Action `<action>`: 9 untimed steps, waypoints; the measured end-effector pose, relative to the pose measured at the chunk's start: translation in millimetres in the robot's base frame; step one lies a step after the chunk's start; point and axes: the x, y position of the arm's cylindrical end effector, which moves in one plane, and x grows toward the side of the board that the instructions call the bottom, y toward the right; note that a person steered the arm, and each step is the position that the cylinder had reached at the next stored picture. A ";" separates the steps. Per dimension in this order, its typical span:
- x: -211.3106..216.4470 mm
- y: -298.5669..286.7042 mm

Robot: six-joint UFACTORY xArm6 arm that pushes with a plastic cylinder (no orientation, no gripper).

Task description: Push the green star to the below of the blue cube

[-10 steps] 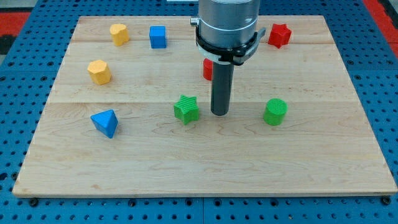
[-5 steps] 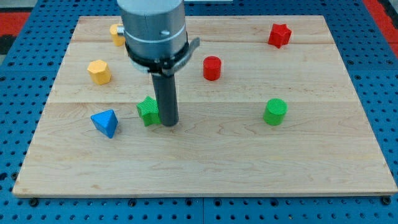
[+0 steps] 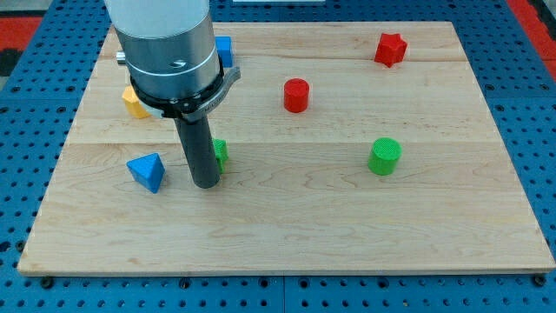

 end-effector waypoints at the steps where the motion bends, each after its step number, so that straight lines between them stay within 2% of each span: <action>1: -5.7 0.0; 4: -41.2 0.0; 9: -136.1 -19.6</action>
